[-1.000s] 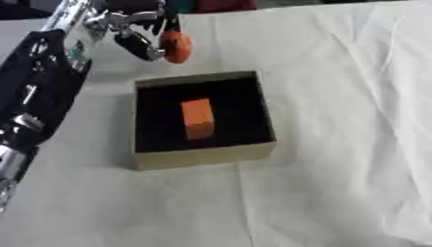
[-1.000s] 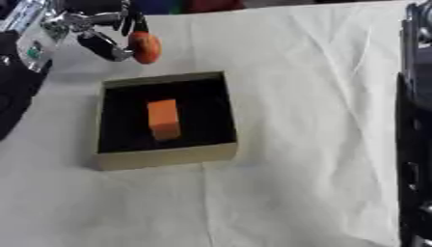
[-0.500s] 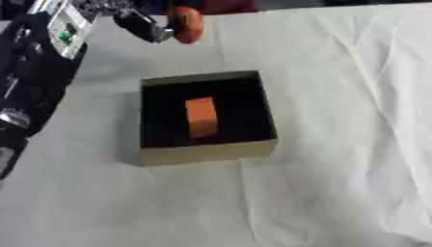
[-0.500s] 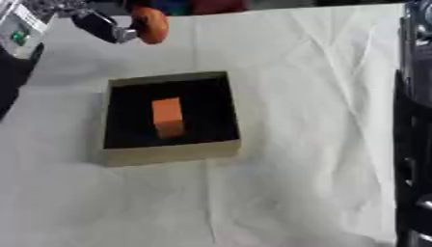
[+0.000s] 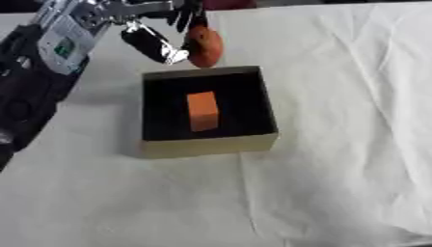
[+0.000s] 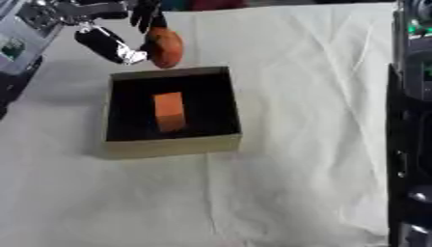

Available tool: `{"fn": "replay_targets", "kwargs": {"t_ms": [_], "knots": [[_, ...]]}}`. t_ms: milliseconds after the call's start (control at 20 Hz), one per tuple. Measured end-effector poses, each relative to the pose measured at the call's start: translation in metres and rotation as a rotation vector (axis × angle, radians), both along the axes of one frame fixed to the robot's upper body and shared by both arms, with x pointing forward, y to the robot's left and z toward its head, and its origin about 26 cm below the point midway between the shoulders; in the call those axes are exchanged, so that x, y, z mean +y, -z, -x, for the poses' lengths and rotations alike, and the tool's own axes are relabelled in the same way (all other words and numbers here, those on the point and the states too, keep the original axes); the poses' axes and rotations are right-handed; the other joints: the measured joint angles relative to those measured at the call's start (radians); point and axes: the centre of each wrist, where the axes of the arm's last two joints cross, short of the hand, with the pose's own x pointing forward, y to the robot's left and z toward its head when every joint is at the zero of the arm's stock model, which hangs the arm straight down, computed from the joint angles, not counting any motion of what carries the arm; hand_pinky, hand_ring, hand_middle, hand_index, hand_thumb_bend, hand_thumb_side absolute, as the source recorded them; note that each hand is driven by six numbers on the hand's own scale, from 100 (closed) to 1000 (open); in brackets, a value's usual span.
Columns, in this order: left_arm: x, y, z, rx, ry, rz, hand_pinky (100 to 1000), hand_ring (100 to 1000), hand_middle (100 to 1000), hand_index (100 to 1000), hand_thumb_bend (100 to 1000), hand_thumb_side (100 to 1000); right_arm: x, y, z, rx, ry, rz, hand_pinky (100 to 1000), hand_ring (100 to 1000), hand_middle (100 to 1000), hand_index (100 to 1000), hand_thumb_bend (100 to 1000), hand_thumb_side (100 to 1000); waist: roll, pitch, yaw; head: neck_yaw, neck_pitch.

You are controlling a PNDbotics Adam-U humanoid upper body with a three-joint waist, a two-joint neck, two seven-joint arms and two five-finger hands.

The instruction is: Pick up objects on the table and place them in the box.

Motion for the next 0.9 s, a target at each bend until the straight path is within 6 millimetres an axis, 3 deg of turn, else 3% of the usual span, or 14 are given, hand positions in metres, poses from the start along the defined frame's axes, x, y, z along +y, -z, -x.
{"fn": "replay_targets", "kwargs": {"t_ms": [200,500,700,750,900], "knots": [[-0.007,0.016,-0.002,0.067,0.015,-0.019,442,474,495,682,100,308,0.002,0.000,0.002,-0.004,-0.005,-0.006,818,766,669,771,100,1000,0.002,0.000,-0.001,0.000,0.004],[-0.013,0.035,0.002,0.051,-0.015,-0.059,490,507,542,705,100,224,-0.001,0.000,0.004,-0.006,0.005,-0.021,818,766,669,770,100,1000,0.002,0.000,0.000,-0.001,0.004],[-0.019,0.042,0.005,-0.034,-0.058,-0.098,573,564,595,755,100,322,-0.001,-0.002,0.006,-0.010,0.006,-0.024,817,765,669,769,100,1000,-0.001,0.000,0.003,-0.001,0.004],[-0.019,0.043,0.006,-0.055,-0.069,-0.110,621,607,644,797,153,413,-0.001,-0.002,0.006,-0.011,0.006,-0.025,817,765,669,769,100,1000,-0.001,0.000,0.003,-0.001,0.004],[-0.022,0.047,0.006,-0.097,-0.089,-0.137,683,693,741,875,227,492,-0.001,0.000,0.006,-0.006,0.008,-0.026,817,766,669,768,100,1000,-0.001,0.000,0.006,-0.001,0.004]]}}
